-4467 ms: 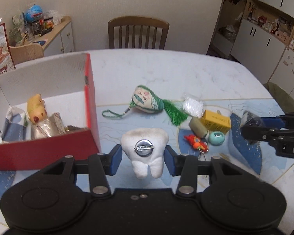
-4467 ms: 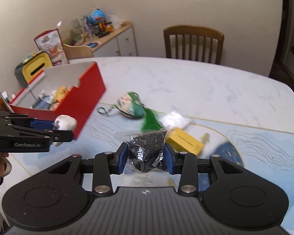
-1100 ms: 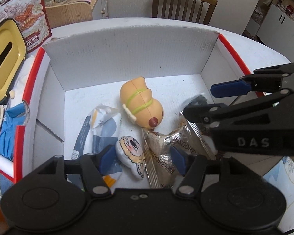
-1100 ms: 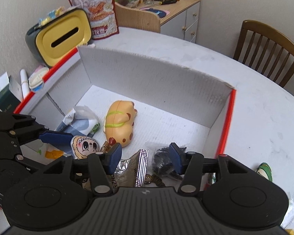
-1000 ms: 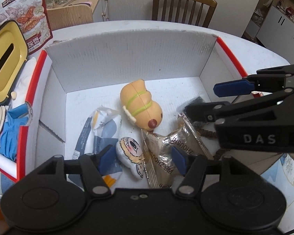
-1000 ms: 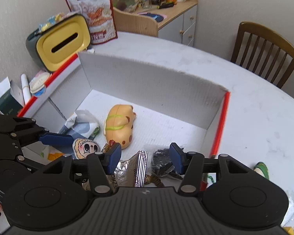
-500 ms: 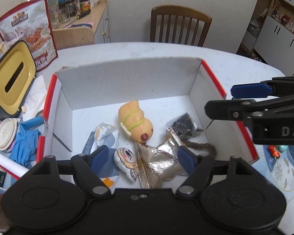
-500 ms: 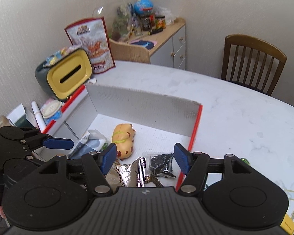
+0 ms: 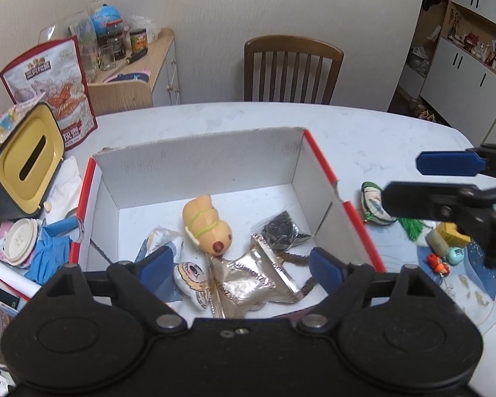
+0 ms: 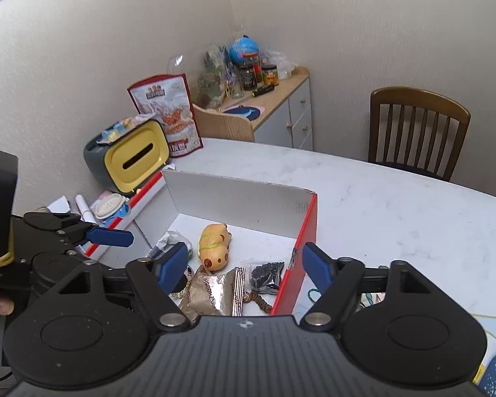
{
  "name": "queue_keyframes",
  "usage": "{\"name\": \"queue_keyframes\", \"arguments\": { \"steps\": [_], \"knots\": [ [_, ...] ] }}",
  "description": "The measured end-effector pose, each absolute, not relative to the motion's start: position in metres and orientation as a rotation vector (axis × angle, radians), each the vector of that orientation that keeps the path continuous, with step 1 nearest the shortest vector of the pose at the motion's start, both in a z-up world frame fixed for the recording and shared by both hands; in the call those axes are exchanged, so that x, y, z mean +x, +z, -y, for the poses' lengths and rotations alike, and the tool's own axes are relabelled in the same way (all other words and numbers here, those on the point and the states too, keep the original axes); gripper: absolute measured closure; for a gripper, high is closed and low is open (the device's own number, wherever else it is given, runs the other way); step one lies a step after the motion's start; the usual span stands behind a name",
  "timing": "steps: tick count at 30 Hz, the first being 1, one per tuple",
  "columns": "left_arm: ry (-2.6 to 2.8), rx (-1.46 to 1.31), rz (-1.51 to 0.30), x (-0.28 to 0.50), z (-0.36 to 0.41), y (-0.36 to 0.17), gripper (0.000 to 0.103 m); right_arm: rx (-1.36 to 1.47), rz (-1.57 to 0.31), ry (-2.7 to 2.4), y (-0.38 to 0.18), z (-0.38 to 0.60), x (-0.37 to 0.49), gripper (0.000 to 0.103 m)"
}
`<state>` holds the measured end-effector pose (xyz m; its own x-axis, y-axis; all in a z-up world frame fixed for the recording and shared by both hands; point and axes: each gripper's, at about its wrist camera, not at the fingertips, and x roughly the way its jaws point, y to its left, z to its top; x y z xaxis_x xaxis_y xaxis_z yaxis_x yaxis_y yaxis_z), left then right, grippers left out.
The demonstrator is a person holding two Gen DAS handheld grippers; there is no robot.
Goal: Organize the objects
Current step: 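Move both grippers back from the box to the remaining items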
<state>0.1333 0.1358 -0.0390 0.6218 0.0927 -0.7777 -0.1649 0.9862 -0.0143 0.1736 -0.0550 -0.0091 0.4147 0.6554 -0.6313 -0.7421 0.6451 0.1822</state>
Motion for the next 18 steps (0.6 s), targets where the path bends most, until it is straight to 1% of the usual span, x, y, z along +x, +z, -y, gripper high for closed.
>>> {"name": "queue_keyframes", "arguments": {
  "steps": [3,5,8,13,18],
  "knots": [
    [0.151,-0.087,-0.875,0.131,-0.128,-0.034,0.01,-0.123,-0.715,0.885,-0.005,0.069,0.168,0.024],
    [0.153,-0.086,-0.866,0.129,-0.121,-0.031,0.005,-0.106,-0.706,0.886,-0.002,0.078,0.166,0.023],
    [0.157,-0.077,-0.85,0.127,-0.111,-0.027,0.001,-0.078,-0.695,0.88,0.0,0.094,0.164,0.021],
    [0.159,-0.078,-0.842,0.125,-0.095,-0.023,0.001,-0.046,-0.681,0.875,-0.001,0.122,0.162,0.019],
    [0.16,-0.066,-0.832,0.124,-0.076,-0.022,0.001,-0.039,-0.674,0.859,-0.006,0.152,0.16,0.013]
  ]
}}
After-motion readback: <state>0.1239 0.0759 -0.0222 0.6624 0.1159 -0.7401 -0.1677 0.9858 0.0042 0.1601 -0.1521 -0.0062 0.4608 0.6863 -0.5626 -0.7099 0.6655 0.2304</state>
